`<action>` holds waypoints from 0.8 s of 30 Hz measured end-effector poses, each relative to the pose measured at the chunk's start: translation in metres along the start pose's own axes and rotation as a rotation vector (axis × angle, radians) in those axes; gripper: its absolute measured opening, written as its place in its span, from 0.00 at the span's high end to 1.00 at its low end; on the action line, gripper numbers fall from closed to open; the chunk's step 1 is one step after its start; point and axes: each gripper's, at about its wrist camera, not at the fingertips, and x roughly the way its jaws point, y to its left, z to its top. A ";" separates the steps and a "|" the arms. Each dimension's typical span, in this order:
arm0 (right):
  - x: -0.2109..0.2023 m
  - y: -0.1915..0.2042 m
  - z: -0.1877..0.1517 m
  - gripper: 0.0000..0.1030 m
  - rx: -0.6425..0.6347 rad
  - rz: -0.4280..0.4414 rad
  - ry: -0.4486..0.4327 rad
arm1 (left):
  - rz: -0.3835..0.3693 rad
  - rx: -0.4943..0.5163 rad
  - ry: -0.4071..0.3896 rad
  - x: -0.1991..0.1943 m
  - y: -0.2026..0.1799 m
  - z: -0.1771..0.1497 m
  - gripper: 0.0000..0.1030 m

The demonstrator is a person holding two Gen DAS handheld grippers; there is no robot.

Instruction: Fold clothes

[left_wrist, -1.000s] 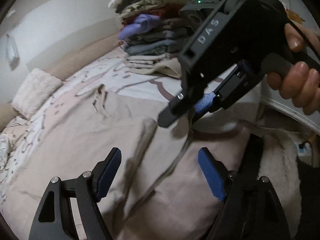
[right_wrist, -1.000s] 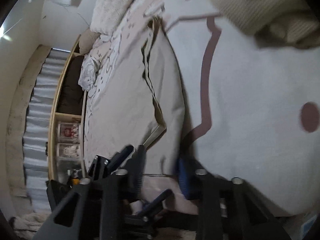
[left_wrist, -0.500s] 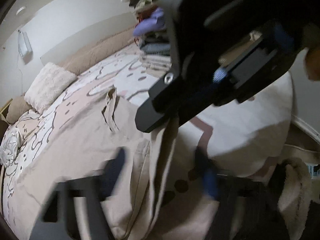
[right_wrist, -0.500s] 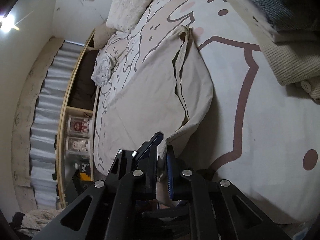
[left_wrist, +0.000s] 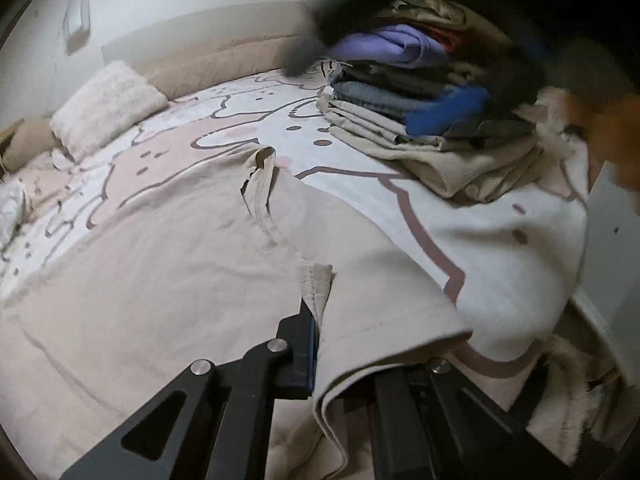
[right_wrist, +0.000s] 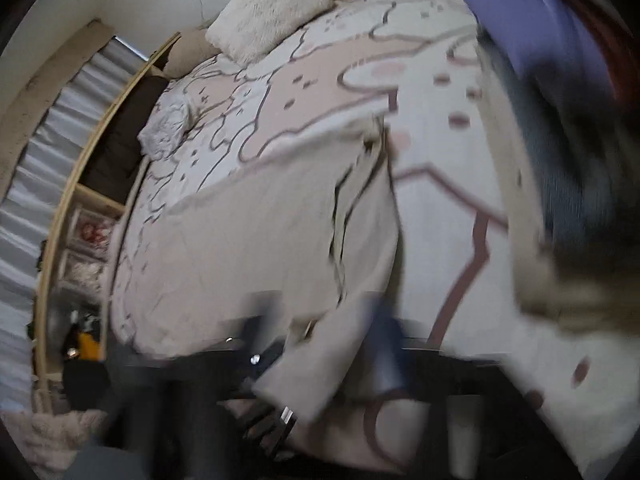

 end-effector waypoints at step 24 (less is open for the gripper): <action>0.138 -0.065 0.138 0.92 0.159 0.095 0.251 | -0.211 -0.073 -0.038 -0.029 0.022 -0.003 0.96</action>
